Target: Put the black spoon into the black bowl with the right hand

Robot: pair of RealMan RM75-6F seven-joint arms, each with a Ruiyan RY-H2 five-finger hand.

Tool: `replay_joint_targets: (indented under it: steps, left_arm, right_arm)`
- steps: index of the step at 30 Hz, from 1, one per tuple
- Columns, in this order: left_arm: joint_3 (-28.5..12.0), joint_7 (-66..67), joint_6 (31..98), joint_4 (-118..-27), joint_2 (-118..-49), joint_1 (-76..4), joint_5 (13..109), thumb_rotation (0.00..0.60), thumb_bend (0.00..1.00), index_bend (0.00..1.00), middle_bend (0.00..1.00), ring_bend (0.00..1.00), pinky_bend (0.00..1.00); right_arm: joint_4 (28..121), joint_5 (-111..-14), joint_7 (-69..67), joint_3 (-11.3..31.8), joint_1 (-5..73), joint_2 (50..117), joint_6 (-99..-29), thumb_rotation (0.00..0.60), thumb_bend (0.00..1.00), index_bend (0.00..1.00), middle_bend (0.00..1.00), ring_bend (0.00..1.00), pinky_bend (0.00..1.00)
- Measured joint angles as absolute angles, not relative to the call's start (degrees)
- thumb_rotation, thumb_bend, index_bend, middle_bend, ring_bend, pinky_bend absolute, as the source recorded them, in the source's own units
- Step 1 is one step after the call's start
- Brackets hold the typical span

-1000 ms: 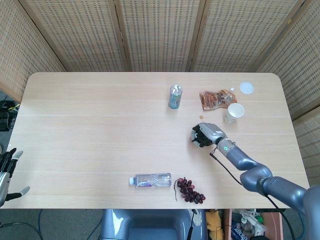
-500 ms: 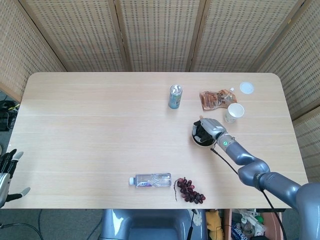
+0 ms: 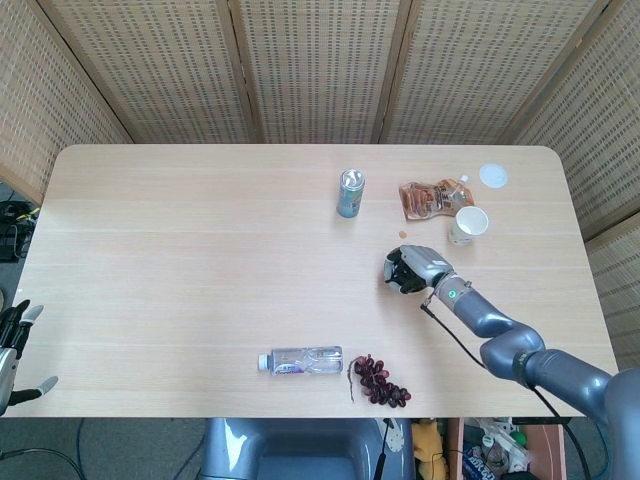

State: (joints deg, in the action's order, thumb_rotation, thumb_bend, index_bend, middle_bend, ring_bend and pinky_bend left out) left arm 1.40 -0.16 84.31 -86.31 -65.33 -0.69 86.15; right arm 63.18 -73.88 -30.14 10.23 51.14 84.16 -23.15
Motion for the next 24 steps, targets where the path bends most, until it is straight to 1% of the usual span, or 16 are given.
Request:
replay_joint_targets:
  steps: [4,6,7,11,14,17,19,24]
  left_arm:
    - [1.39,-0.17,84.30,-86.40,-65.35,-0.76,86.28,0.600,0.03,0.00,0.00,0.00,0.00]
    - [1.38,-0.11,84.26,-86.47,-65.36,-0.83,86.36,0.600,0.03,0.00,0.00,0.00,0.00]
    - [1.37,-0.09,84.25,-86.54,-65.36,-0.88,86.44,0.600,0.03,0.00,0.00,0.00,0.00]
    - [1.33,-0.03,84.47,-86.78,-65.25,-0.86,86.57,0.600,0.04,0.00,0.00,0.00,0.00]
    - [1.38,-0.15,84.58,-86.89,-65.10,-0.78,86.62,0.600,0.04,0.00,0.00,0.00,0.00]
    - [1.39,-0.22,84.68,-86.97,-65.04,-0.71,86.64,0.600,0.03,0.00,0.00,0.00,0.00]
    - [1.42,-0.24,84.69,-87.03,-65.03,-0.70,86.68,0.600,0.03,0.00,0.00,0.00,0.00]
    - [1.45,-0.27,84.62,-87.14,-64.98,-0.70,86.70,0.600,0.04,0.00,0.00,0.00,0.00]
  right_arm:
    - [63.65,-73.67,-30.15,10.19,50.55,83.69,-23.83,0.600,0.82,0.78,0.94,0.96,1.00]
    - [64.14,-73.64,-30.30,10.22,50.17,83.45,-24.41,0.600,0.81,0.76,0.94,0.96,1.00]
    - [64.36,-73.68,-30.33,10.23,49.99,83.36,-24.77,0.600,0.77,0.73,0.94,0.96,1.00]
    - [65.69,-74.20,-30.35,10.08,48.91,82.93,-26.89,0.600,0.46,0.60,0.94,0.96,1.00]
    - [66.44,-74.51,-30.05,9.84,48.20,82.69,-28.25,0.600,0.30,0.52,0.94,0.96,1.00]
    - [67.17,-74.57,-29.41,9.66,47.66,82.46,-29.30,0.600,0.17,0.48,0.94,0.96,1.00]
    - [67.64,-74.44,-29.03,9.61,47.43,82.30,-29.69,0.600,0.12,0.46,0.94,0.96,1.00]
    - [68.77,-73.90,-28.33,9.68,46.96,81.87,-30.55,0.600,0.06,0.44,0.94,0.96,1.00]
